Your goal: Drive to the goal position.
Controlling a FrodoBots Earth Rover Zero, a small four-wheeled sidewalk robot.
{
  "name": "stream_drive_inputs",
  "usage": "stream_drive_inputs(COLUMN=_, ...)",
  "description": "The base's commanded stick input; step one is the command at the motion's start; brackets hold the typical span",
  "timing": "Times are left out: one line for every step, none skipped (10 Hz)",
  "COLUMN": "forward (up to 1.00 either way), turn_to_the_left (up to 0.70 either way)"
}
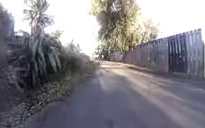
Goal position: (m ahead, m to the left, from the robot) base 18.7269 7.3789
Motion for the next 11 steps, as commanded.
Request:
stream_drive_inputs(forward=1.00, turn_to_the_left=-0.40)
stream_drive_inputs(forward=1.00, turn_to_the_left=-0.40)
stream_drive_inputs(forward=1.00, turn_to_the_left=-0.40)
stream_drive_inputs(forward=1.00, turn_to_the_left=0.00)
stream_drive_inputs(forward=1.00, turn_to_the_left=0.00)
stream_drive_inputs(forward=1.00, turn_to_the_left=0.00)
stream_drive_inputs(forward=1.00, turn_to_the_left=0.00)
stream_drive_inputs(forward=1.00, turn_to_the_left=0.00)
stream_drive_inputs(forward=1.00, turn_to_the_left=0.00)
stream_drive_inputs(forward=1.00, turn_to_the_left=0.00)
stream_drive_inputs(forward=1.00, turn_to_the_left=0.00)
